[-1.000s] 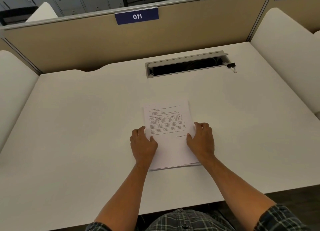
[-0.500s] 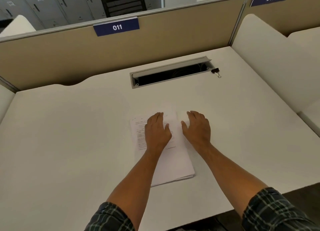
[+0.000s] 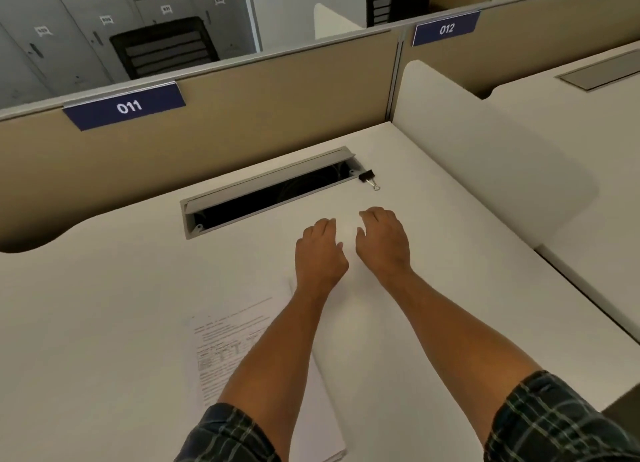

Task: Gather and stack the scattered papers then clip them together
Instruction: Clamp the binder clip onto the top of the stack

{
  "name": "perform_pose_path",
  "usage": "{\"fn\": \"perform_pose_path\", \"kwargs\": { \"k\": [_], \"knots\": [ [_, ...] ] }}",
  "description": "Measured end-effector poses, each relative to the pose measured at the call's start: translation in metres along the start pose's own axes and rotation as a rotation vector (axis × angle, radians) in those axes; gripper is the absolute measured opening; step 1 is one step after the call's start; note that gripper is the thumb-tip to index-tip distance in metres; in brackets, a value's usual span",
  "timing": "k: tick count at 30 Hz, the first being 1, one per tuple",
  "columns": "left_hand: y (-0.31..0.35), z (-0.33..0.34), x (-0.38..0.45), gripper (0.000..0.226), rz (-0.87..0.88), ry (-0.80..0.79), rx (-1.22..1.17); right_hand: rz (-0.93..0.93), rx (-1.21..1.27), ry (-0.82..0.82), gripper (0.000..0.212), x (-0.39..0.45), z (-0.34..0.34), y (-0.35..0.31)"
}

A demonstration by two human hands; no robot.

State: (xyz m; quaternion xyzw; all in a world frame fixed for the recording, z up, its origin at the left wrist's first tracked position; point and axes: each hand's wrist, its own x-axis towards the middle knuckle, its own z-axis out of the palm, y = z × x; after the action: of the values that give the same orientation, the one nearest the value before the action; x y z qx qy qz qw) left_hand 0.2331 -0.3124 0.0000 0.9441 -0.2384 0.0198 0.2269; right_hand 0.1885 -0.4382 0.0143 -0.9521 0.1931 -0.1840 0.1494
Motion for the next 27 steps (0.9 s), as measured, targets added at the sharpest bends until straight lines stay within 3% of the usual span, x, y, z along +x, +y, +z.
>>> {"fn": "perform_pose_path", "kwargs": {
  "k": [10, 18, 23, 27],
  "knots": [
    [0.045, 0.047, 0.099, 0.065, 0.105, -0.048, 0.000, 0.019, -0.043, -0.172, 0.047, 0.083, 0.027, 0.062],
    [0.046, 0.077, 0.156, 0.091, 0.098, -0.179, 0.090, -0.023, -0.137, -0.451, 0.084, 0.120, 0.054, 0.086],
    [0.044, 0.085, 0.177, 0.092, 0.051, -0.221, 0.070, -0.012, -0.123, -0.556, 0.079, 0.137, 0.061, 0.091],
    [0.044, 0.085, 0.183, 0.080, 0.005, -0.219, -0.050, -0.020, -0.024, -0.475, 0.060, 0.137, 0.063, 0.091]
  ]
}}
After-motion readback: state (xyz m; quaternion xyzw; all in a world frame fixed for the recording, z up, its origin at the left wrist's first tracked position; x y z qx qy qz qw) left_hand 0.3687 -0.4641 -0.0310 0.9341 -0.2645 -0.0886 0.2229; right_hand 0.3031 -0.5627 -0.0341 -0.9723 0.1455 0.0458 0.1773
